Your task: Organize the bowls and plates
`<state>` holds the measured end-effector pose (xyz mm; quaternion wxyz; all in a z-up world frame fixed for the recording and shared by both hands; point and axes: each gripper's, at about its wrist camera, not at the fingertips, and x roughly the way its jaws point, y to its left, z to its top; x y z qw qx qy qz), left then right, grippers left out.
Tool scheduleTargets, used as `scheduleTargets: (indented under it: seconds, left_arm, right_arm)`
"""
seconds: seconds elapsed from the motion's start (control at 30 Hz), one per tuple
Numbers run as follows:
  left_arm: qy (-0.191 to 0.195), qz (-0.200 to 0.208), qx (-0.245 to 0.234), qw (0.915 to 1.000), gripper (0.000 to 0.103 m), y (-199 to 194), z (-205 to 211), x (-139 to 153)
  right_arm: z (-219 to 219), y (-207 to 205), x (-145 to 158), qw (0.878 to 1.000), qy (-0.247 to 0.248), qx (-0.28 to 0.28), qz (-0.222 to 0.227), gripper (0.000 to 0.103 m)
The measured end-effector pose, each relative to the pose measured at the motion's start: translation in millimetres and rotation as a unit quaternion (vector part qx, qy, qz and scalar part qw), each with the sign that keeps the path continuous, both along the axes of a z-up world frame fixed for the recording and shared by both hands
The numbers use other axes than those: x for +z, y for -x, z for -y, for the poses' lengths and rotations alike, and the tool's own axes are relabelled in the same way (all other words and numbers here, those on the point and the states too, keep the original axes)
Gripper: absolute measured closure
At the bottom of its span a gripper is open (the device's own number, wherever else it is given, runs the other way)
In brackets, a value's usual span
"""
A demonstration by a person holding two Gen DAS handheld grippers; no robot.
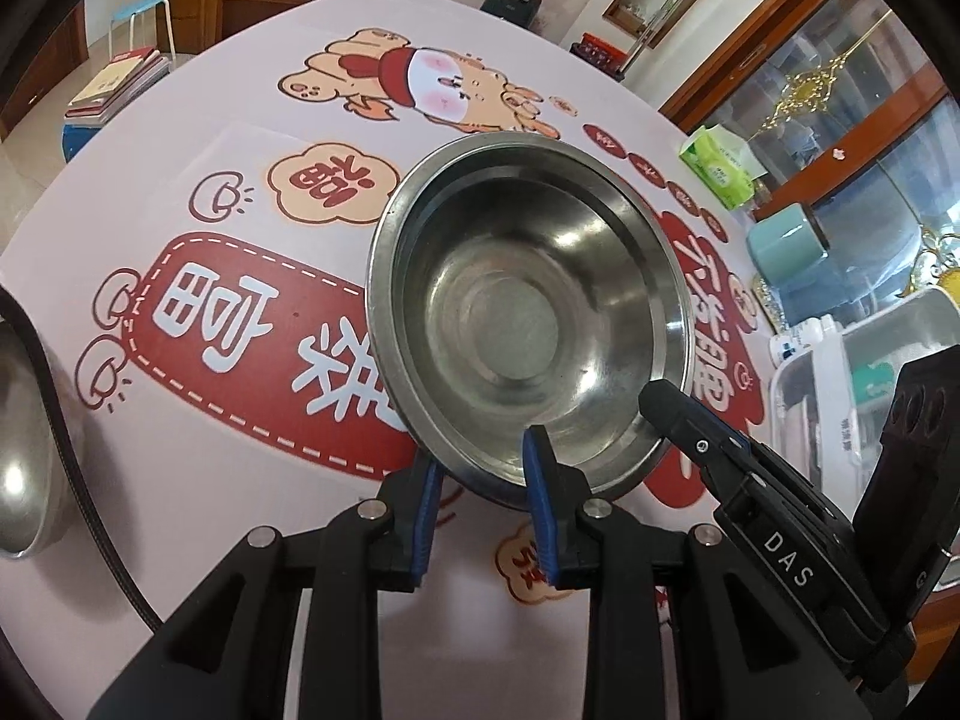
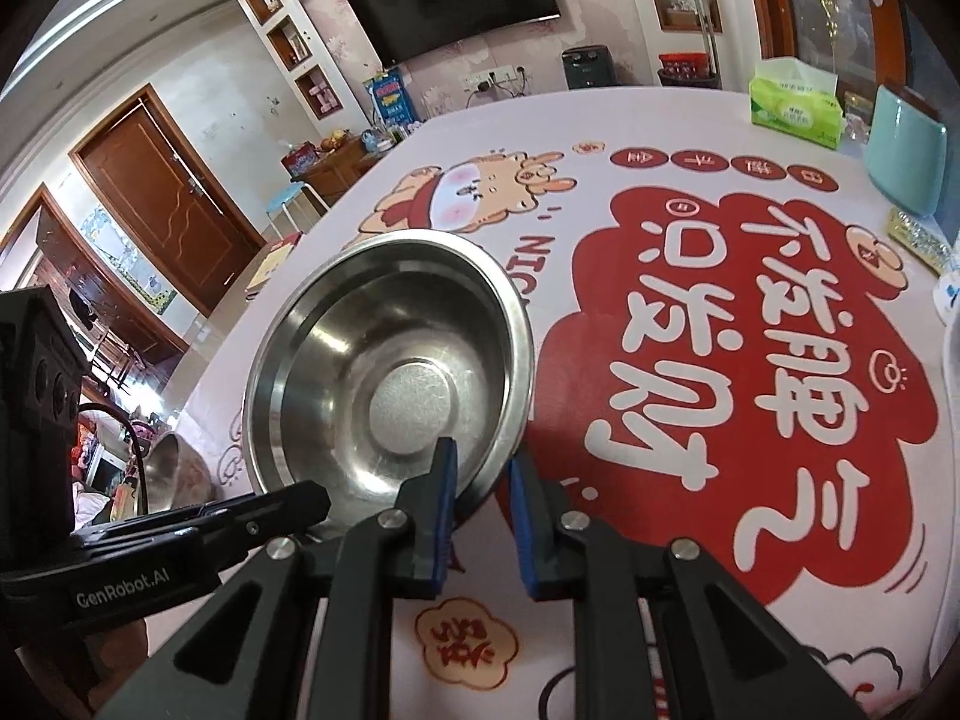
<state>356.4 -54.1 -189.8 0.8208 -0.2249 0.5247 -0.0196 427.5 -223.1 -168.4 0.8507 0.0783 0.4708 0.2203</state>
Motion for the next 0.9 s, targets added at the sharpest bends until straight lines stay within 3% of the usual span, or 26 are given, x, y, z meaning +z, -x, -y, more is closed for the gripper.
scheduleTargets:
  seconds: [0.57, 0.9]
  left_arm:
    - [-0.001, 0.047, -0.031, 0.9984, 0.077, 81, 27, 73]
    - [-0.003, 0.068, -0.044, 0.9967, 0.076, 132, 43, 99]
  right_arm:
    - [30, 80, 69, 0.998, -0.017, -0.015, 0.05, 0.087]
    - [49, 133, 92, 0.997, -0.031, -0.018, 0.073, 0.087]
